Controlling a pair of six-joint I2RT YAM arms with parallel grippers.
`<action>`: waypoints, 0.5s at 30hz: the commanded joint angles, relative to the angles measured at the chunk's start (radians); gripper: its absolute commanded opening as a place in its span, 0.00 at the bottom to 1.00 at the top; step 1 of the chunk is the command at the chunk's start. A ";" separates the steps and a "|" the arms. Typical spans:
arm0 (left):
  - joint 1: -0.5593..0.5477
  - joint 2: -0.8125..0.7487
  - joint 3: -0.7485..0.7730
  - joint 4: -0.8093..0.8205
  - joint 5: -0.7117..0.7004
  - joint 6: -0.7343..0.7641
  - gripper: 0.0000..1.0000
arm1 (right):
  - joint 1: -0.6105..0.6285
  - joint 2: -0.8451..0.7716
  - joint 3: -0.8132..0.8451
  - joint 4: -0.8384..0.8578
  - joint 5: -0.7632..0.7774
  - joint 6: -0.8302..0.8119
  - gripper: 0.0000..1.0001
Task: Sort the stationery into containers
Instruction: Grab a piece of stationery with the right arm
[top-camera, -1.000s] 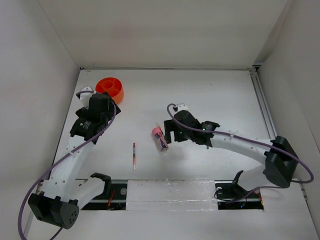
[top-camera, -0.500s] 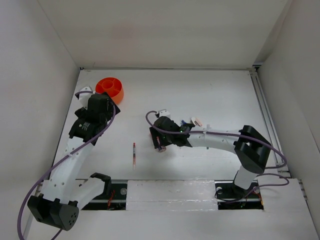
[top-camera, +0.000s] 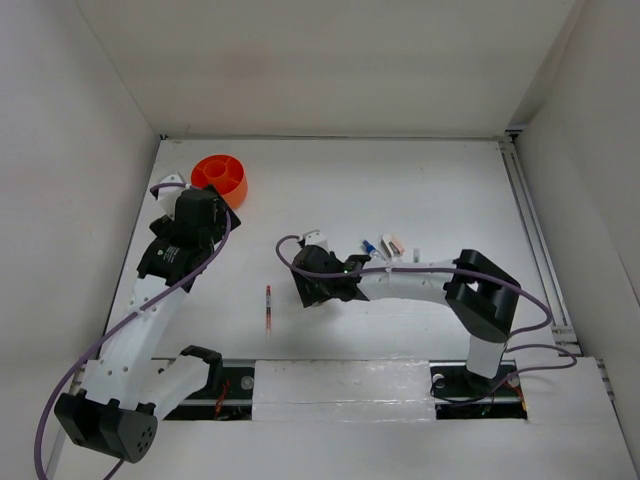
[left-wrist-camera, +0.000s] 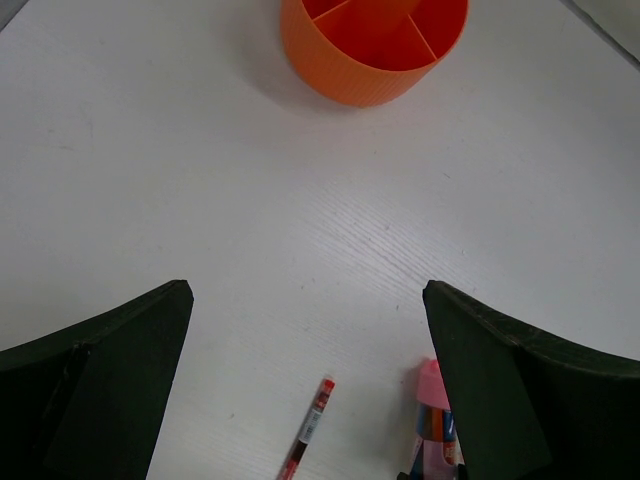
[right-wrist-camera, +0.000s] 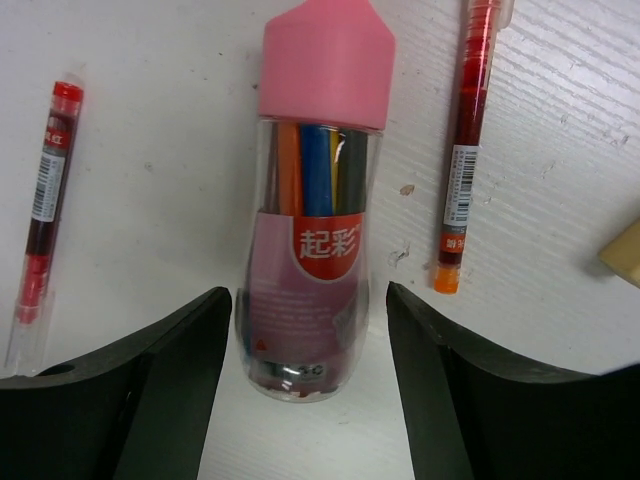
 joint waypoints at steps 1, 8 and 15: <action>0.006 -0.018 -0.009 0.019 0.000 0.012 1.00 | 0.005 0.024 0.038 0.010 0.027 0.008 0.69; 0.006 -0.027 -0.009 0.019 0.000 0.012 1.00 | 0.005 0.070 0.038 0.029 0.017 0.017 0.62; 0.006 -0.027 -0.009 0.019 0.000 0.012 1.00 | 0.014 0.052 0.038 0.029 0.017 0.017 0.27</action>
